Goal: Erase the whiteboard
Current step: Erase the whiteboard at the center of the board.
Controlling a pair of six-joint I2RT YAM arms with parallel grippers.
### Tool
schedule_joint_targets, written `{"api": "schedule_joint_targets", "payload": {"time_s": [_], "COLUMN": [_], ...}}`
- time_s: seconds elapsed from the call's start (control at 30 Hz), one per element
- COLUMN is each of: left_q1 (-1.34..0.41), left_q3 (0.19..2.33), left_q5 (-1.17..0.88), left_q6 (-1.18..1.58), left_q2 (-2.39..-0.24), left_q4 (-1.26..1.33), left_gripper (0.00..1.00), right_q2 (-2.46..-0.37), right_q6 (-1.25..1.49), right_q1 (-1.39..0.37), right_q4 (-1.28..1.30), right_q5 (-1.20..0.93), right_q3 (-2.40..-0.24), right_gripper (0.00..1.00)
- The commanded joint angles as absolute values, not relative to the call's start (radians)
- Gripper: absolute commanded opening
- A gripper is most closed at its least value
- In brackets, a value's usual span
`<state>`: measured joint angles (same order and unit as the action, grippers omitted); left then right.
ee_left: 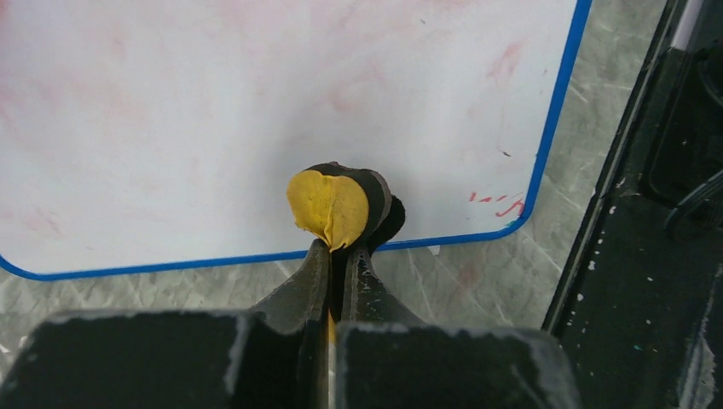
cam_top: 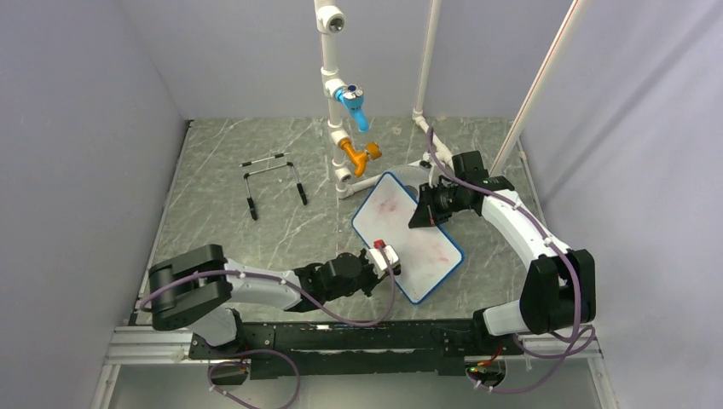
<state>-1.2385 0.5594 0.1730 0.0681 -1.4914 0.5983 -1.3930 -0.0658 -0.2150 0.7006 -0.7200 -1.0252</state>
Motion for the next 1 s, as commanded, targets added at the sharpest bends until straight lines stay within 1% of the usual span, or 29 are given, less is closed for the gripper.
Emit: {"api": "schedule_joint_targets", "payload": {"time_s": [0.0,0.17,0.4,0.5,0.73,0.97], "left_q1": [-1.238,-1.238,-1.238,-1.238,-1.238,-1.245], "left_q3": [0.621,0.643,0.727,0.745,0.735,0.795], "left_q5": [0.149,0.150,0.123,0.062,-0.129,-0.279], "left_q6": [0.035,0.041,0.029,0.025,0.012,0.012], "left_q2": [-1.575,-1.645,-1.728,-1.746,-1.714,-1.767], "left_q4": [0.668,0.666,0.601,0.569,0.501,0.423], "left_gripper": [0.00,0.00,0.00,0.00,0.00,0.00], "right_q2": [-1.383,-1.396,-1.418,-1.420,-1.427,-1.430], "right_q6": [0.046,0.097,0.110,0.111,0.113,0.114], "right_q1": [-0.195,-0.188,-0.187,-0.186,-0.176,-0.171], "right_q4": [0.500,0.463,0.448,0.446,0.446,0.443], "right_q5": [-0.679,-0.690,-0.712,-0.714,-0.729,-0.736], "right_q3": [-1.036,-1.025,-1.017,-1.015,-1.018,-1.016], "right_gripper": [0.00,0.00,0.00,0.00,0.00,0.00]}}
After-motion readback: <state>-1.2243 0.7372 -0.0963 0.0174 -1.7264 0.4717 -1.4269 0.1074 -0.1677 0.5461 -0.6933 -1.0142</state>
